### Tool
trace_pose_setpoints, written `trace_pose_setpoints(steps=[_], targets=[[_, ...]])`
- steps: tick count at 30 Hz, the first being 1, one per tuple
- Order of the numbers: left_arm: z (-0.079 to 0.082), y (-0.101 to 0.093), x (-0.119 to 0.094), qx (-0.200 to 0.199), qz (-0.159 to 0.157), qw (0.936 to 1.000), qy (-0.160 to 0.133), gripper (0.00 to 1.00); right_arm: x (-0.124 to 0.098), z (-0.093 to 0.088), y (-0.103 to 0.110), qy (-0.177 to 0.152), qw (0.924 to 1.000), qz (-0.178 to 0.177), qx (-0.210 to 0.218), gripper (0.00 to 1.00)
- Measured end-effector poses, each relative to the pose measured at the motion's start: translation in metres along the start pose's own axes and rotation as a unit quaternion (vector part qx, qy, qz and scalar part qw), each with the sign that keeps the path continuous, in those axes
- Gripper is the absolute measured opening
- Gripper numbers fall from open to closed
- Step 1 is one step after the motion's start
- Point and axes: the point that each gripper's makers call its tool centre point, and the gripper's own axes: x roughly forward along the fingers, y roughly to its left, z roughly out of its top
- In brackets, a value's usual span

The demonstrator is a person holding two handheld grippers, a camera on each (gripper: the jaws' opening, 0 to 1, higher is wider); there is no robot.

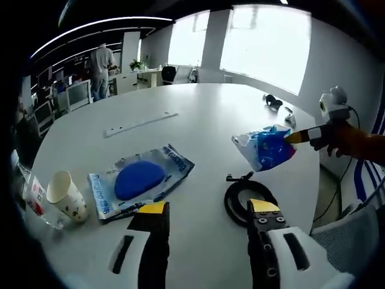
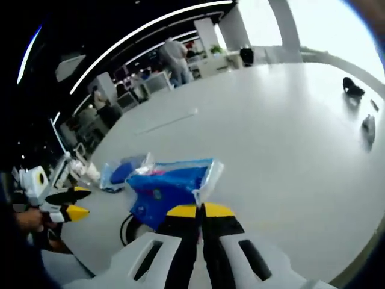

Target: Arrange the tabletop items into an orderly group along one side of the table until the central work area is clear of visible clutter.

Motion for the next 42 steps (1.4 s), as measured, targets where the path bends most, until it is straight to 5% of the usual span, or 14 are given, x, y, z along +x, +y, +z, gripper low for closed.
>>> trace_pose_setpoints(steps=[20, 33, 42], targets=[[0.017, -0.031, 0.022, 0.010, -0.035, 0.9994, -0.001, 0.32, 0.003, 0.005, 0.042, -0.001, 0.9988, 0.049, 0.000, 0.00], [0.031, -0.045, 0.039, 0.011, -0.046, 0.9989, -0.002, 0.26, 0.003, 0.002, 0.047, 0.005, 0.9982, 0.060, 0.002, 0.00], [0.035, -0.049, 0.053, 0.007, -0.055, 0.9984, 0.010, 0.11, 0.006, -0.001, 0.047, 0.008, 0.9977, 0.066, 0.007, 0.00]])
